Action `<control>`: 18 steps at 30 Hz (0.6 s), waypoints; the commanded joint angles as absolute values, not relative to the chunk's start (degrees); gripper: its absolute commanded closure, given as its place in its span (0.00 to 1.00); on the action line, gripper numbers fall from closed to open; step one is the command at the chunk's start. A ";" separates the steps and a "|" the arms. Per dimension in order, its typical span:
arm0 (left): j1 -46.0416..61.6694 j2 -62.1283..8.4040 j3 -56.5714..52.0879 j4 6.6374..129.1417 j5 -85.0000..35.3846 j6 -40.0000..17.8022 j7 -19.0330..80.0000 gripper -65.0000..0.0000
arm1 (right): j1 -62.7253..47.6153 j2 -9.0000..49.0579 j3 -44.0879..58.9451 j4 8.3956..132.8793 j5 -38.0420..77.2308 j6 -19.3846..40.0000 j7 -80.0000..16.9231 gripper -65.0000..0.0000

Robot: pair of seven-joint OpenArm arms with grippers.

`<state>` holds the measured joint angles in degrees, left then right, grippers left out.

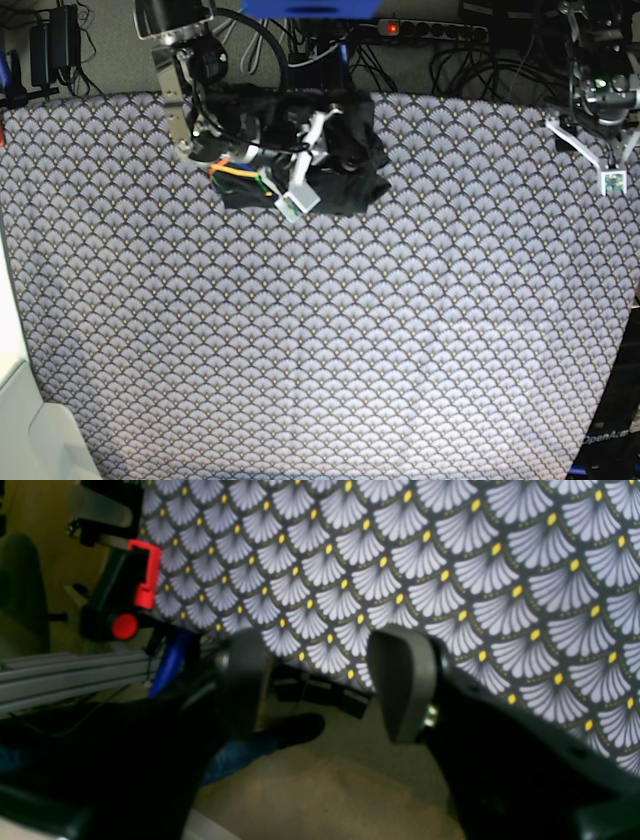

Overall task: Fold the T-shirt properly
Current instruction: 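Lay the folded end onto the shirt and open the right gripper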

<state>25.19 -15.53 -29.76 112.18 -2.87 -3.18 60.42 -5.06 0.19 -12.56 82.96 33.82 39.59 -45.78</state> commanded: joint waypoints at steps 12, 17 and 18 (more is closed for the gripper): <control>24.92 -16.40 -30.02 113.19 -2.59 -4.26 59.65 0.45 | -4.53 0.75 -12.62 82.77 34.59 40.00 -42.68 0.83; 24.84 -16.22 -30.11 113.19 -2.59 -16.57 59.65 0.45 | -6.20 1.10 -12.62 93.05 34.59 40.00 -42.77 0.83; 24.84 -16.13 -30.11 113.19 -2.59 -18.68 59.65 0.45 | -6.90 1.10 -12.62 94.99 34.59 40.00 -42.77 0.83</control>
<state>24.93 -15.35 -29.80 112.18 -2.79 -19.33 60.25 -7.25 1.39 -12.51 94.11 33.19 39.18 -44.10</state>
